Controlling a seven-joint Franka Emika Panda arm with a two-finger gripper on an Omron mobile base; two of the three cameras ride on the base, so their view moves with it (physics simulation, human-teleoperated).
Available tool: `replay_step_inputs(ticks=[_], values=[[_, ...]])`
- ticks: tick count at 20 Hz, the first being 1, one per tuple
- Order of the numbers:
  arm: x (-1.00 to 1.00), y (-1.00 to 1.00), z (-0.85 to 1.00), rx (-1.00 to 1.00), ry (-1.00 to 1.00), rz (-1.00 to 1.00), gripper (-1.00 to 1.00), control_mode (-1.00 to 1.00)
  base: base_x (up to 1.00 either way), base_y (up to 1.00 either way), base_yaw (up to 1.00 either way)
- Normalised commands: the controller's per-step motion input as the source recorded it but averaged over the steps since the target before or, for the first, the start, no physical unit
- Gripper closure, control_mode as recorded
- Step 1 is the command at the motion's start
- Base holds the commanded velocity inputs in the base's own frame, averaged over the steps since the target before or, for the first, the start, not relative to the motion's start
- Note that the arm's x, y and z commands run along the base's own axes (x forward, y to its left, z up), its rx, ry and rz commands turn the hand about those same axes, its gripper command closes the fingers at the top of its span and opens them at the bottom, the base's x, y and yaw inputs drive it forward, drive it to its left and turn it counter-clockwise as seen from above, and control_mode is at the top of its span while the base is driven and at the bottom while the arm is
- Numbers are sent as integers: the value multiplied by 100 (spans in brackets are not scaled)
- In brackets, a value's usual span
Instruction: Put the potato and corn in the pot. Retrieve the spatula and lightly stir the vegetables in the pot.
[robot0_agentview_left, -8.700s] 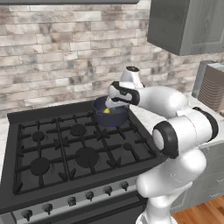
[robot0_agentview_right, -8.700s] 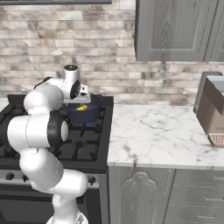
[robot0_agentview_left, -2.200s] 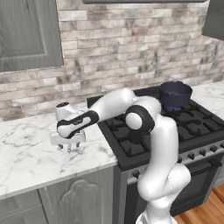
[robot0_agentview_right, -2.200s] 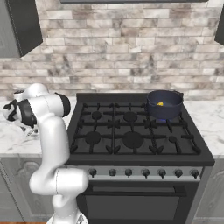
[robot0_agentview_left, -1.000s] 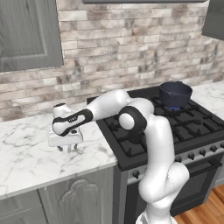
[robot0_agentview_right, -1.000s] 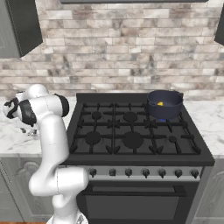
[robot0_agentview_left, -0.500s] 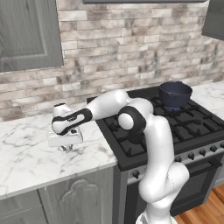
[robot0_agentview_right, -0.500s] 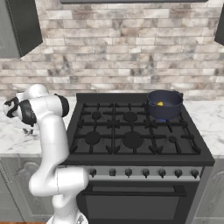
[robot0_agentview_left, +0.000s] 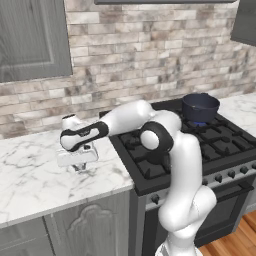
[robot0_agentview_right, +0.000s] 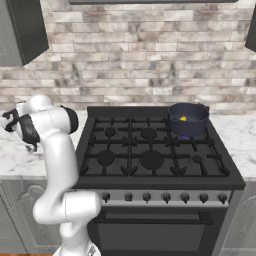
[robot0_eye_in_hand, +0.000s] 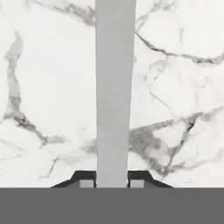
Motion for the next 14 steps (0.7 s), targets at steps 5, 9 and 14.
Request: replay_step_inputs(ticks=[5,9,14], values=[[-98,-97,42,14,-12,7,100,-100,0,0,0],[-93,-100,45,16,-12,7,100,-100,0,0,0],[-79,-95,92,9,-6,8,100,-100,0,0,0]])
